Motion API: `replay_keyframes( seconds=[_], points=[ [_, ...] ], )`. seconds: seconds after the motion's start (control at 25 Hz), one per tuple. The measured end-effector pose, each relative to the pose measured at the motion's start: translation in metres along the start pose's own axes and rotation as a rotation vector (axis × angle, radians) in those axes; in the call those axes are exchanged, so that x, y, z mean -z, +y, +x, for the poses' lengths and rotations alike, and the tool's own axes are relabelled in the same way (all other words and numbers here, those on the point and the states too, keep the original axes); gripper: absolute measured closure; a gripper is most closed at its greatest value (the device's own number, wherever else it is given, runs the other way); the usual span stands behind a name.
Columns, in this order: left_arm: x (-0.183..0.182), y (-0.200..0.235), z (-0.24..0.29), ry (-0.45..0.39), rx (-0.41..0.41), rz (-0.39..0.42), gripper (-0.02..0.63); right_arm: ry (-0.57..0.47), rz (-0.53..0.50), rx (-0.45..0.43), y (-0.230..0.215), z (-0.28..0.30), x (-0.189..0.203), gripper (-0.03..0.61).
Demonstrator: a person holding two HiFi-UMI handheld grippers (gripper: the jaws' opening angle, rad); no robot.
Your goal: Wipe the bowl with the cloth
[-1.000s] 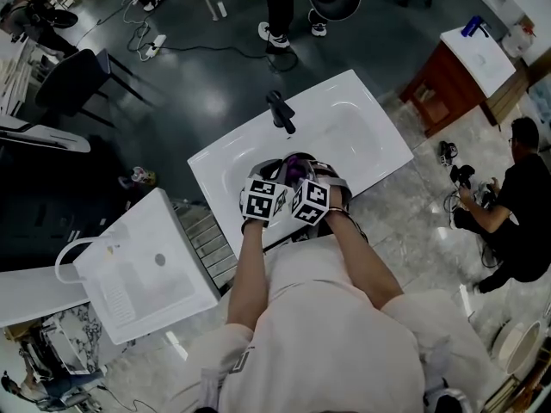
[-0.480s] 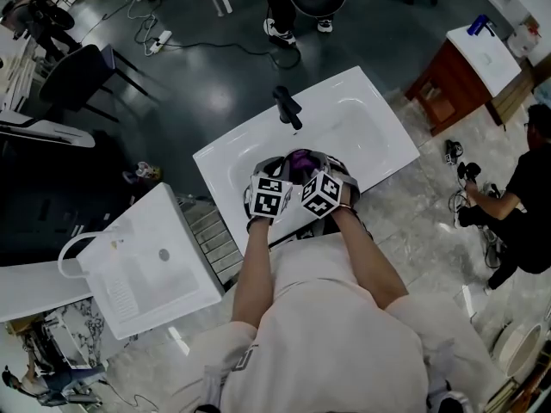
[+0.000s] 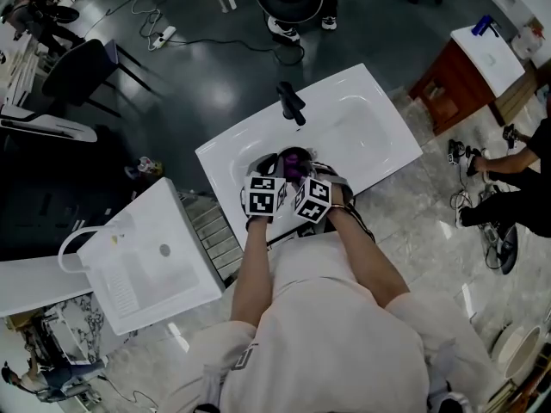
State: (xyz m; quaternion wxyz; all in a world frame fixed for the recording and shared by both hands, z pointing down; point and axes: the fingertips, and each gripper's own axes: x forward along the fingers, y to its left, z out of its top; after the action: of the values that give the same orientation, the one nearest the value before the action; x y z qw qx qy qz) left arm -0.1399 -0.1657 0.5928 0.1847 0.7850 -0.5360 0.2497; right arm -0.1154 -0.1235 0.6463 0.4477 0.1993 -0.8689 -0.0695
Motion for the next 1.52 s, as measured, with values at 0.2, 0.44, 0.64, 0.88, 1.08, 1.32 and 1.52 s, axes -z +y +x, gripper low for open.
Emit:
replay_keyframes(
  seconds=[0.2, 0.44, 0.64, 0.88, 1.08, 1.32, 1.52],
  points=[
    [0.002, -0.010, 0.002, 0.004, 0.063, -0.032, 0.584, -0.081, 0.001, 0.032, -0.007, -0.010, -0.013, 0.488],
    [0.007, -0.013, 0.004, 0.026, 0.074, 0.021, 0.592, -0.176, 0.160, 0.229, -0.049, -0.032, -0.010, 0.486],
    [0.012, -0.007, 0.004, 0.041, 0.063, -0.026, 0.591, -0.250, 0.241, 0.360, -0.079, -0.059, -0.012, 0.486],
    [0.034, 0.013, -0.001, 0.105, -0.050, 0.114, 0.595, -0.326, 0.389, 0.571, -0.130, -0.100, 0.002, 0.486],
    [0.041, 0.003, 0.000, 0.136, -0.105, 0.446, 0.595, -0.426, 0.436, 0.449, -0.127, -0.101, -0.009, 0.486],
    [0.016, -0.029, -0.003, 0.015, -0.089, 0.702, 0.595, -0.360, 0.341, 0.101, -0.069, -0.060, -0.026, 0.486],
    [0.014, -0.034, -0.009, -0.050, -0.061, 0.702, 0.595, -0.315, 0.318, 0.034, -0.059, -0.055, -0.023, 0.486]
  ],
)
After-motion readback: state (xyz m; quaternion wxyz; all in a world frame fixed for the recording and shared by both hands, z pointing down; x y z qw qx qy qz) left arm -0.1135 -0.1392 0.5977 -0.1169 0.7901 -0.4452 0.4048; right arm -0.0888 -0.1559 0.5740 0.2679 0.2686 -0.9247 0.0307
